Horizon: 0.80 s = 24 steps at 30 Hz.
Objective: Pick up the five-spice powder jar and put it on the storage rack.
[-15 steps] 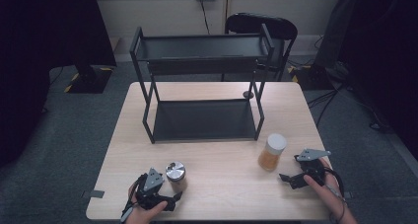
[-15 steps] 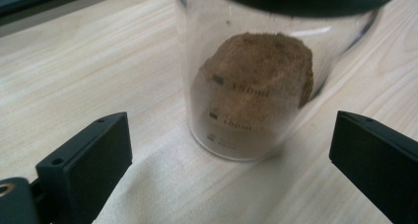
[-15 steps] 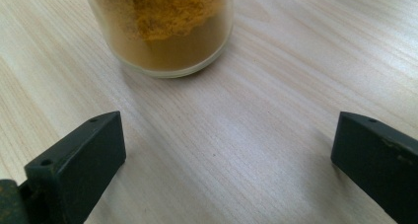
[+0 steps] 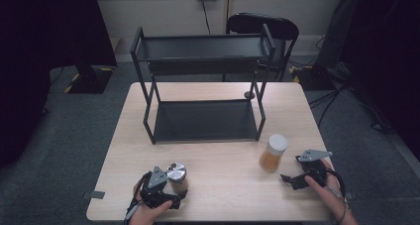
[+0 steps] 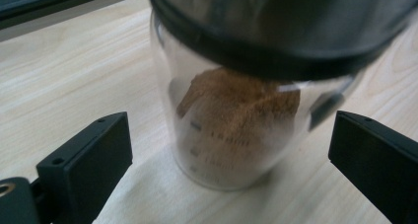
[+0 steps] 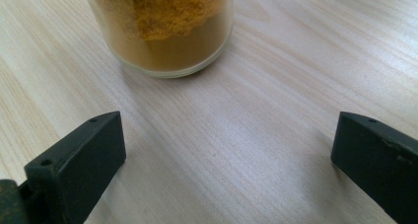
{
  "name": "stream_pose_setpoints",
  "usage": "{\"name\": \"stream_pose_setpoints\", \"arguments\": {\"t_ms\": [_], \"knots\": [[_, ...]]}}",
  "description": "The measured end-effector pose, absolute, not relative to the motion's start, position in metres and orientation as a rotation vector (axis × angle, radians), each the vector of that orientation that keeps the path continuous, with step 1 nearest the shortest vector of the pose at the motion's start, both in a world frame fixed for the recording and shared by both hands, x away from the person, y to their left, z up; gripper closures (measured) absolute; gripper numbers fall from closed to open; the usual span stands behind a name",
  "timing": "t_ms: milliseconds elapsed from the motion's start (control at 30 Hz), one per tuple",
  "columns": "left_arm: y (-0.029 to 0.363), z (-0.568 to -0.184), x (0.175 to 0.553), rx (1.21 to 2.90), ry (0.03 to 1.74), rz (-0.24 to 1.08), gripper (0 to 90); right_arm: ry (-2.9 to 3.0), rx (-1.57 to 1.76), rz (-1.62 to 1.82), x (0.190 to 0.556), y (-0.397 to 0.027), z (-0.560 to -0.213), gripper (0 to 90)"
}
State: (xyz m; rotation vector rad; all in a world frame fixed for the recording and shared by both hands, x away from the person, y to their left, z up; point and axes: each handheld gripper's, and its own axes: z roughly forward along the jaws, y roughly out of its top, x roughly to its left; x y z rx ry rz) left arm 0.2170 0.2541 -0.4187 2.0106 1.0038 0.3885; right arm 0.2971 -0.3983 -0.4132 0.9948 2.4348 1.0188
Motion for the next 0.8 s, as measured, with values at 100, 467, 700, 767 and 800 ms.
{"name": "stream_pose_setpoints", "arguments": {"t_ms": [100,467,700,767,800], "knots": [[0.252,-0.418,0.219,2.011,1.003,0.395,5.0,2.434,0.995,1.019,0.297,-0.398,-0.413,0.0],[0.245,-0.419,0.226,2.004,1.017,0.415,14.1,2.432,0.998,1.018,0.297,-0.398,-0.413,0.0],[0.246,-0.423,0.230,1.991,1.014,0.393,19.1,2.431,0.999,1.018,0.296,-0.398,-0.413,0.0],[0.247,-0.423,0.231,1.990,1.003,0.382,22.9,2.431,0.999,1.018,0.296,-0.398,-0.413,0.0],[0.247,-0.423,0.231,1.990,1.003,0.382,24.8,2.431,0.999,1.018,0.296,-0.398,-0.413,0.0]]}}
